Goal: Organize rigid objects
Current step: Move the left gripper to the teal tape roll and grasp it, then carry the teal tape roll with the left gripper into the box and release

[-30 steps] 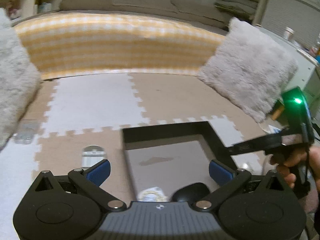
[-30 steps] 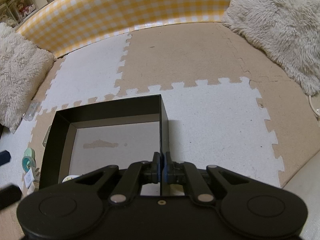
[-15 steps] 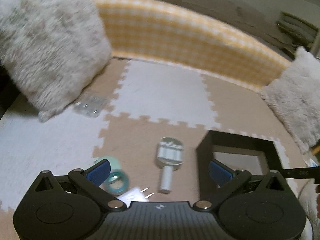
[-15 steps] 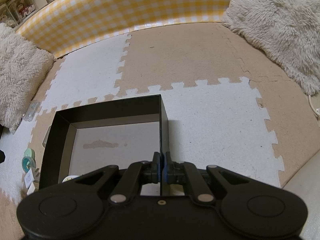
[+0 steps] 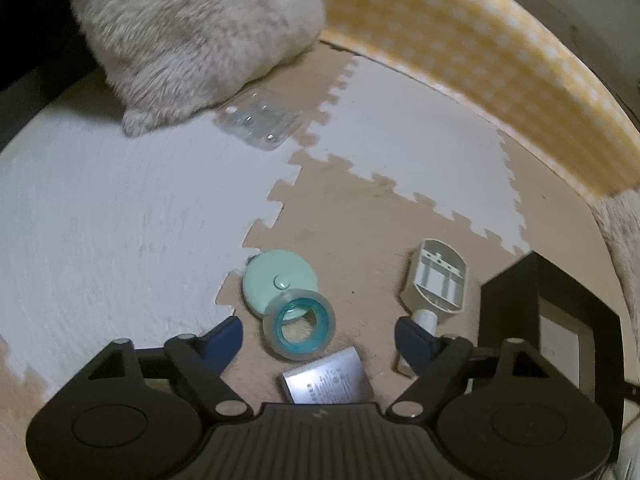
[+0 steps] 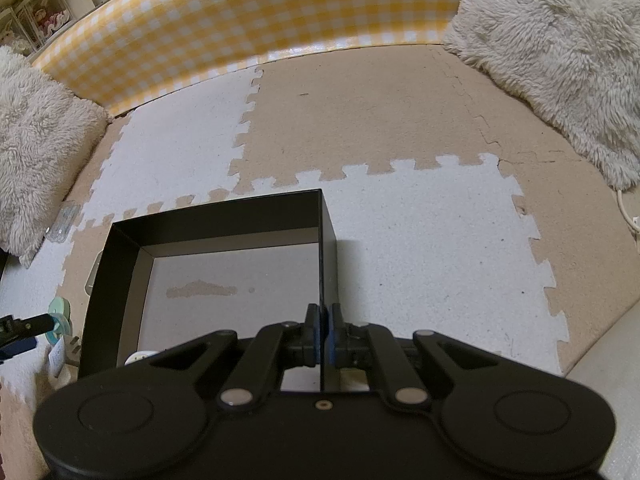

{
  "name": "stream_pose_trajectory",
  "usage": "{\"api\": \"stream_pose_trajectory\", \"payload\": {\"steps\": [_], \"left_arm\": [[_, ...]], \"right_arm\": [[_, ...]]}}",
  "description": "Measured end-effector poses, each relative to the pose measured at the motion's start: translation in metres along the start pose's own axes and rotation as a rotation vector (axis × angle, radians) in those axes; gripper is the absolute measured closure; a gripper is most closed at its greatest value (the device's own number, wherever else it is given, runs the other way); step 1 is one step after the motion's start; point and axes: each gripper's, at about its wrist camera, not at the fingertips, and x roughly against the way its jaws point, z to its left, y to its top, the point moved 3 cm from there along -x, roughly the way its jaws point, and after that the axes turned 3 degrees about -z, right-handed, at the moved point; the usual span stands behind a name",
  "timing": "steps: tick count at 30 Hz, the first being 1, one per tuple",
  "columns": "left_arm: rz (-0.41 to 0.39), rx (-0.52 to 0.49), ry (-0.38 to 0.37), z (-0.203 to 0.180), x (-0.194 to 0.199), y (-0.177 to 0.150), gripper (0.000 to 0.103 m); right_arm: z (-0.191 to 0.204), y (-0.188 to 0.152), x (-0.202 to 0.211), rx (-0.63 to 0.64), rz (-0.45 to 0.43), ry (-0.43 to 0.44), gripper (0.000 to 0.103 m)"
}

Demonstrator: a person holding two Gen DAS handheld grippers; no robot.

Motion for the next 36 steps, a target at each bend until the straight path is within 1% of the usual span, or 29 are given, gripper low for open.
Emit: {"api": "stream_pose_trajectory", "payload": {"steps": [4, 7, 9, 13, 14, 15, 21, 24, 27, 36], "left_arm": [[0.001, 0.014, 0.018, -0.002, -0.008, -0.002, 0.027], [0.004, 0.021, 0.034, -0.003, -0.015, -0.003, 0.032], [0.013, 0.020, 0.040, -0.003, -0.020, -0.004, 0.041], [0.006, 0.009, 0.061, -0.001, -0.021, -0.004, 0.051], [0.004, 0.012, 0.064, 0.000, -0.021, -0.004, 0.056], [0.001, 0.014, 0.069, 0.001, -0.021, -0.004, 0.058], [-0.004, 0.013, 0.063, 0.002, -0.019, -0.004, 0.058], [-0.018, 0.013, 0.048, -0.001, -0.015, -0.003, 0.058], [-0.042, -0.001, 0.003, -0.012, -0.005, 0.001, 0.058], [-0.122, -0.126, -0.144, -0.059, 0.027, 0.004, 0.058]], "right_arm": [[0.000, 0.000, 0.000, 0.000, 0.000, 0.000, 0.099], [0.000, 0.000, 0.000, 0.001, 0.000, 0.000, 0.098], [0.000, 0.000, 0.000, 0.002, 0.000, -0.001, 0.098], [-0.001, 0.000, 0.000, 0.002, 0.000, 0.000, 0.098], [-0.001, 0.000, 0.000, 0.002, 0.000, -0.001, 0.098], [-0.001, 0.000, 0.000, 0.001, 0.000, -0.001, 0.098], [-0.001, 0.000, 0.000, -0.004, -0.001, 0.002, 0.098], [-0.003, 0.000, 0.000, -0.014, -0.001, 0.009, 0.098], [-0.003, 0.000, 0.000, -0.019, -0.001, 0.014, 0.098], [-0.003, 0.000, 0.001, -0.017, 0.001, 0.015, 0.098]]}}
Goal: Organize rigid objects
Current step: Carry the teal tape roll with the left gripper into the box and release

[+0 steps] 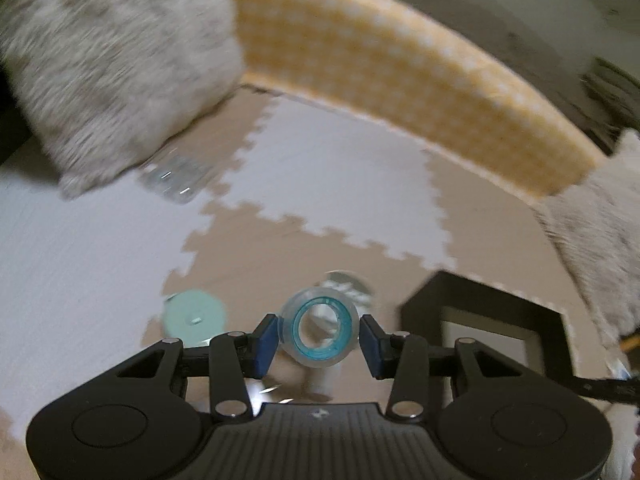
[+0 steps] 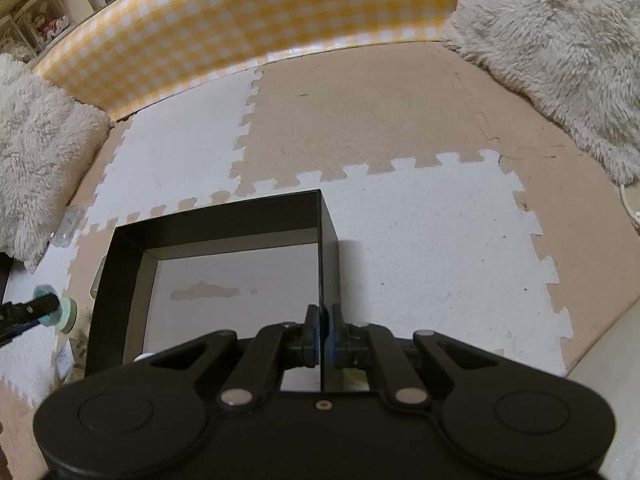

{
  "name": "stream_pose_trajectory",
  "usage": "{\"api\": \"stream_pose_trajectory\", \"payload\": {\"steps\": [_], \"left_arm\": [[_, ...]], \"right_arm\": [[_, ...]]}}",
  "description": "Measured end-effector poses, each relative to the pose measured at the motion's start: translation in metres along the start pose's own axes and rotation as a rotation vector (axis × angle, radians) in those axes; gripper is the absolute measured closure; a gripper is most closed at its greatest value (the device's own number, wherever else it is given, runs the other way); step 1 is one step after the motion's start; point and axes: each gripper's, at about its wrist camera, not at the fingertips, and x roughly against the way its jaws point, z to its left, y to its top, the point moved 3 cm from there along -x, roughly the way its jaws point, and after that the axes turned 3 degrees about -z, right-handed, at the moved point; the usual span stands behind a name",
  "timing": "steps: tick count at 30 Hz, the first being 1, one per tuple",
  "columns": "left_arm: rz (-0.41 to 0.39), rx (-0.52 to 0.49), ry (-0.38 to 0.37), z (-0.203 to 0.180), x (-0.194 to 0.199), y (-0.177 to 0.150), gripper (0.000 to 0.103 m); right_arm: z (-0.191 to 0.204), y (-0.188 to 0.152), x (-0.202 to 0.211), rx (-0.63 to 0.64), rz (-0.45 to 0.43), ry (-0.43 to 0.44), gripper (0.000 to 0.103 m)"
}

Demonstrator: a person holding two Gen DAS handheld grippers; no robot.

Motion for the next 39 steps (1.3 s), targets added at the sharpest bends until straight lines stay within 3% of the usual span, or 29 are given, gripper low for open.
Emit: {"api": "stream_pose_trajectory", "payload": {"steps": [5, 11, 23, 39], "left_arm": [[-0.016, -0.076, -0.111, -0.034, 0.014, -0.002, 0.058], [0.025, -0.172, -0.256, -0.077, 0.022, -0.018, 0.058], [0.149, -0.302, -0.431, -0.139, 0.000, -0.064, 0.058], [0.200, -0.325, -0.557, -0.176, -0.035, -0.093, 0.058]], "right_arm": [[-0.001, 0.000, 0.000, -0.014, 0.007, 0.005, 0.098], [0.000, -0.001, 0.000, -0.008, 0.005, 0.001, 0.098], [-0.003, 0.000, 0.000, -0.024, 0.013, 0.016, 0.098], [-0.004, 0.000, 0.000, -0.027, 0.017, 0.017, 0.098]]}}
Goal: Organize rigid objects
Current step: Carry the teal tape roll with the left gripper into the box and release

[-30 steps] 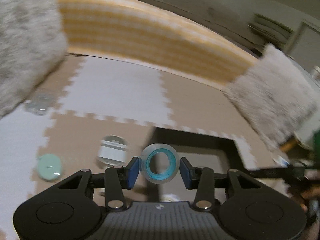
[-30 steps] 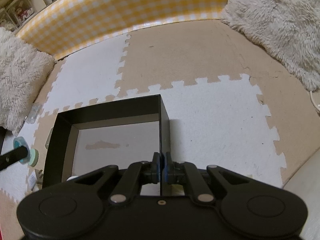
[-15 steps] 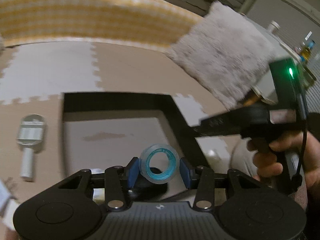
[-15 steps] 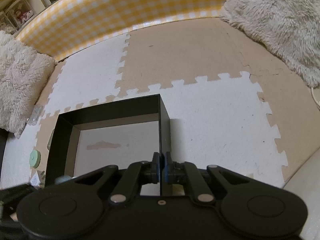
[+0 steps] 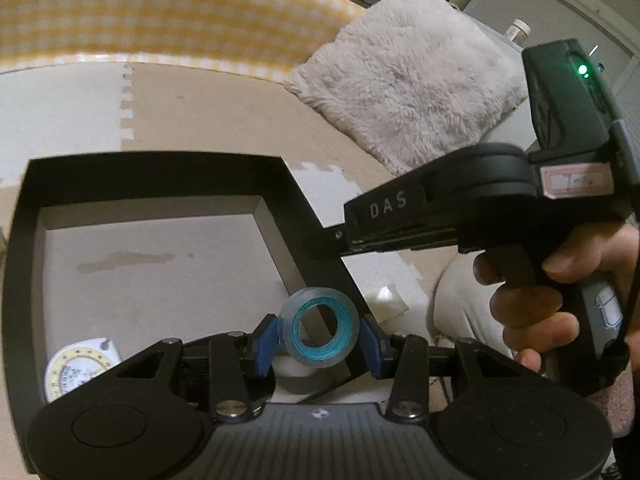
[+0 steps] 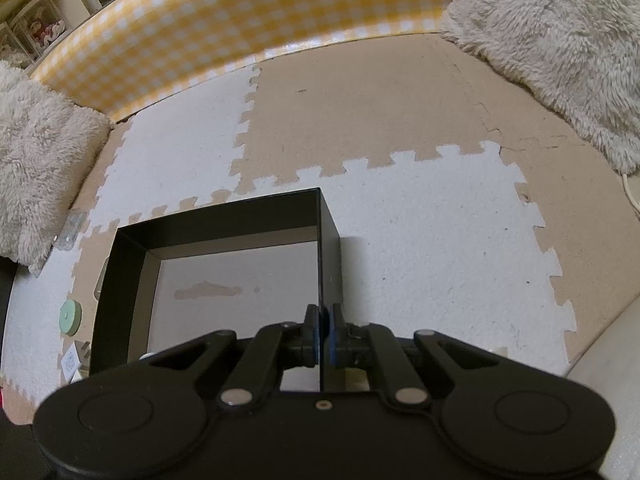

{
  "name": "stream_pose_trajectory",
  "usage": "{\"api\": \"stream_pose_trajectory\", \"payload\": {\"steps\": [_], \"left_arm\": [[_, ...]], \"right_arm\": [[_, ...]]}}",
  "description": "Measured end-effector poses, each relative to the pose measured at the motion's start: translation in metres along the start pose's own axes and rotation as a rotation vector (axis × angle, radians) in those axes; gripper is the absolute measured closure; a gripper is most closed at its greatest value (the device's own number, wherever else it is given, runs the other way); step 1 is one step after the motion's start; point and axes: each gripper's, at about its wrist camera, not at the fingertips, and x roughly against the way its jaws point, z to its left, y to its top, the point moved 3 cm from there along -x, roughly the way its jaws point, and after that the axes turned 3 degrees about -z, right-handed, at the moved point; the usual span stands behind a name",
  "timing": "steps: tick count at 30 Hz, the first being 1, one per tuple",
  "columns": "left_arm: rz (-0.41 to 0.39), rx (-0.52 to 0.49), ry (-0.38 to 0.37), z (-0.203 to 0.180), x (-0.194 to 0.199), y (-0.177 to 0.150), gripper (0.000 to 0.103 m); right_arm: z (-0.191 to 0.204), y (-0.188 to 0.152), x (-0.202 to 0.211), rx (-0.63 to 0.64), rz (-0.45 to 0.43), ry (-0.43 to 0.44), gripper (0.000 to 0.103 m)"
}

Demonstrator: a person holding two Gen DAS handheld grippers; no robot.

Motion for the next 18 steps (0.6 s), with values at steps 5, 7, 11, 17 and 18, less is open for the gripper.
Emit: {"api": "stream_pose_trajectory", "payload": {"steps": [5, 7, 11, 17, 18], "left_arm": [[0.019, 0.003, -0.006, 0.0000, -0.0053, -0.0049, 0.057], [0.026, 0.011, -0.007, 0.0006, -0.0052, -0.0046, 0.057], [0.034, 0.038, -0.003, 0.0042, -0.0033, -0.0044, 0.046], [0.043, 0.065, -0.012, 0.0040, 0.0001, -0.0011, 0.027], [0.047, 0.063, -0.011, 0.0029, 0.0006, -0.0009, 0.023]], "right_arm": [[0.0002, 0.0002, -0.0006, 0.001, 0.002, -0.004, 0.098], [0.0004, 0.0002, -0.0007, 0.000, 0.004, -0.005, 0.098], [0.0005, 0.0005, -0.0008, -0.002, 0.007, -0.005, 0.098], [0.0006, 0.0006, -0.0008, -0.005, 0.008, -0.003, 0.098], [0.0005, 0.0003, -0.0007, -0.005, 0.008, -0.003, 0.098]]}}
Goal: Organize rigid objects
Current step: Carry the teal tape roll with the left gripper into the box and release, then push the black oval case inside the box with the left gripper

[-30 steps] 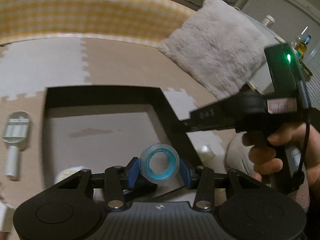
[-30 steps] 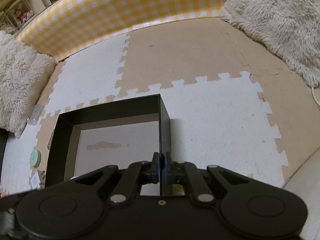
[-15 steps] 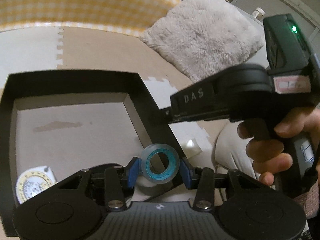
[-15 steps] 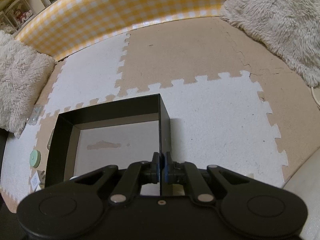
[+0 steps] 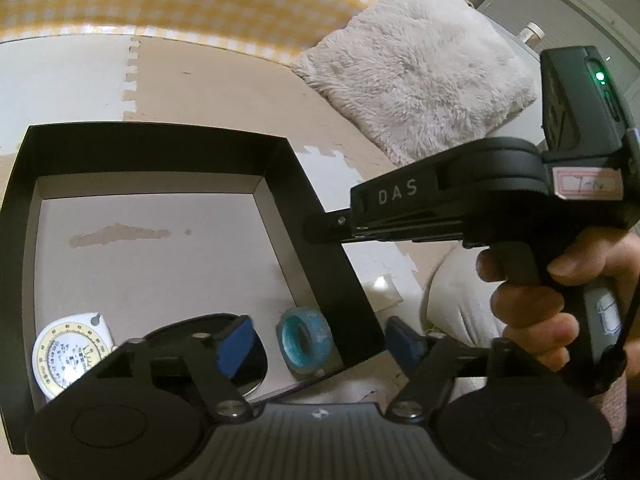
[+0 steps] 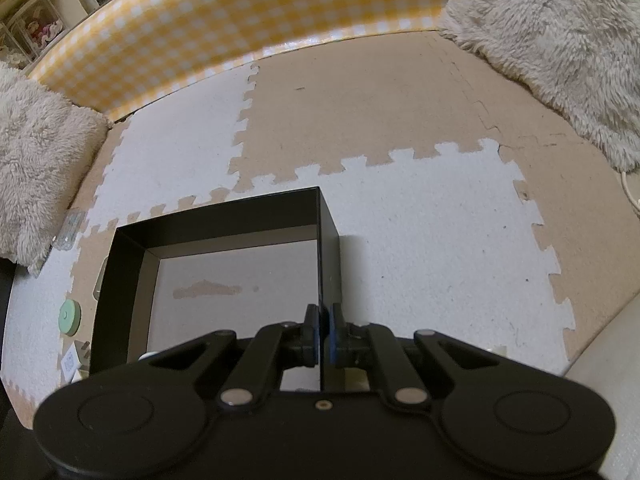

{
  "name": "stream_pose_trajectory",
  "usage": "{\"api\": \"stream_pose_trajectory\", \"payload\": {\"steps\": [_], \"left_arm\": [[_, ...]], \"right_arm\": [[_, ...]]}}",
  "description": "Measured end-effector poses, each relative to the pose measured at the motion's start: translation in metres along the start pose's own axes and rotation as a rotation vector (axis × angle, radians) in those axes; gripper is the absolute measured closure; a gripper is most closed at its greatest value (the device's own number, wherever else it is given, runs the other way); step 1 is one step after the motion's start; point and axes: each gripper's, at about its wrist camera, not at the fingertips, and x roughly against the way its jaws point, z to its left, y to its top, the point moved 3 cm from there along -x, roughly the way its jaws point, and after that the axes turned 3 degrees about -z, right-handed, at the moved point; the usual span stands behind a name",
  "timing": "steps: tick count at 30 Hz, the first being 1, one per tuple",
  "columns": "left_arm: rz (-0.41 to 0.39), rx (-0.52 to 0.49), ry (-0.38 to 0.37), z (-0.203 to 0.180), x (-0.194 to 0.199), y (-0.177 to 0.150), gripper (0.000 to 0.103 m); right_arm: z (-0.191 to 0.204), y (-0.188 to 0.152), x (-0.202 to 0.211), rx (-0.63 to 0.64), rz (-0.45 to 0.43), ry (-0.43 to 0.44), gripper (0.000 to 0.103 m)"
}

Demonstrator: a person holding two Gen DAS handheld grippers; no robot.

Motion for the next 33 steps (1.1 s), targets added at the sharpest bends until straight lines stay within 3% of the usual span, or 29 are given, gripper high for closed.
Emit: {"api": "stream_pose_trajectory", "payload": {"steps": [6, 16, 21, 29, 33], "left_arm": [[0.000, -0.057, 0.017, -0.006, 0.006, 0.004, 0.013], [-0.012, -0.067, 0.122, 0.009, 0.016, 0.012, 0.013], [0.011, -0.068, 0.149, 0.015, 0.017, 0.015, 0.006], [0.064, -0.169, 0.243, 0.015, 0.009, 0.012, 0.005], [0.068, -0.152, 0.255, 0.020, 0.006, 0.013, 0.004]], "right_arm": [[0.000, 0.000, 0.000, -0.002, 0.001, 0.002, 0.097], [0.000, 0.000, 0.000, 0.003, -0.001, 0.000, 0.097], [0.000, 0.000, 0.000, 0.005, -0.001, -0.001, 0.097], [0.000, 0.000, 0.000, 0.004, -0.001, 0.000, 0.097], [0.001, 0.000, 0.000, 0.004, -0.001, -0.001, 0.098]]}}
